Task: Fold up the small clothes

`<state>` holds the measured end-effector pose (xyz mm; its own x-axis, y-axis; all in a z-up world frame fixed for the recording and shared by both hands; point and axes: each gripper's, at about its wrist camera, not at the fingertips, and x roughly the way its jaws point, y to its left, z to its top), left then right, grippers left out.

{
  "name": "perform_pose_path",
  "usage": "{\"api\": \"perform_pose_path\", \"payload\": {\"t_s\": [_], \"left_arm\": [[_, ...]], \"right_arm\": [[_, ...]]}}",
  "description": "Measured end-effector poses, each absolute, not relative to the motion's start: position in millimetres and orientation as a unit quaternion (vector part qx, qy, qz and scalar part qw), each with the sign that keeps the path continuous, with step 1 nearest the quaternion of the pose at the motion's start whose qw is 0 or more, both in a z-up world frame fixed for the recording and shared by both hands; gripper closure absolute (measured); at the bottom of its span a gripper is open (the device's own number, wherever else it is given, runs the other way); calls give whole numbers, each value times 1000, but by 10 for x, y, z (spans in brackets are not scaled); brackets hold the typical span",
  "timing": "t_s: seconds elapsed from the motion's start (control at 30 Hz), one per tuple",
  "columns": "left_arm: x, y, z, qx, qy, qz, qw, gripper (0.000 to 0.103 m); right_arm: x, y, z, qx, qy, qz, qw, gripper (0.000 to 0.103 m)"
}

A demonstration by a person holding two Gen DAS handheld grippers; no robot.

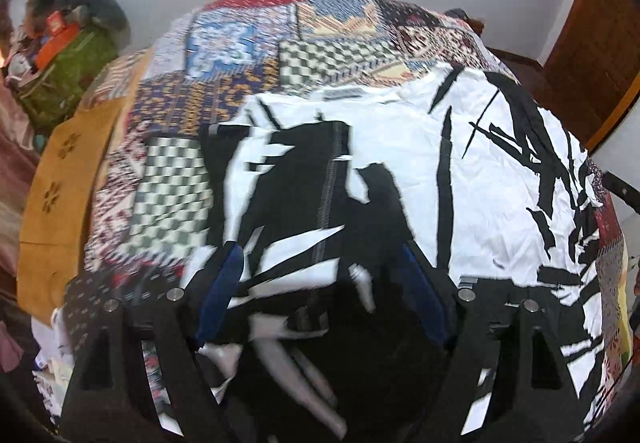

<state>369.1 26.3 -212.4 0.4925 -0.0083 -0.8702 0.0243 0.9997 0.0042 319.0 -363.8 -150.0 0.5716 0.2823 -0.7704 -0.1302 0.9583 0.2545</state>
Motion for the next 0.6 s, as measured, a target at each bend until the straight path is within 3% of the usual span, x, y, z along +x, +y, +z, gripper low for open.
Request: {"api": "perform_pose_path", "payload": {"t_s": [0.1, 0.23, 0.27, 0.3, 0.37, 0.6], "left_arm": [[3838, 129, -2268, 15, 514, -21, 858, 24], [3957, 9, -2402, 17, 521, -32, 853, 24], [3987, -21, -2437, 16, 522, -34, 852, 24], [3997, -33, -2456, 15, 522, -35, 852, 24], [3997, -40, -2473, 10, 519, -35, 854, 24], [3949, 44, -2409, -3, 517, -34, 855, 24]], "right_arm": [[3343, -3650, -1610, 86, 455, 112, 879, 51], [3442, -3608, -1665, 75, 447, 110, 885, 54], [3460, -3586, -1672, 64, 441, 109, 889, 61], [3478, -3571, -1682, 57, 440, 107, 890, 75], [3542, -3544, -1755, 54, 451, 110, 884, 89], [3537, -3465, -1604, 44, 426, 107, 897, 97]]}}
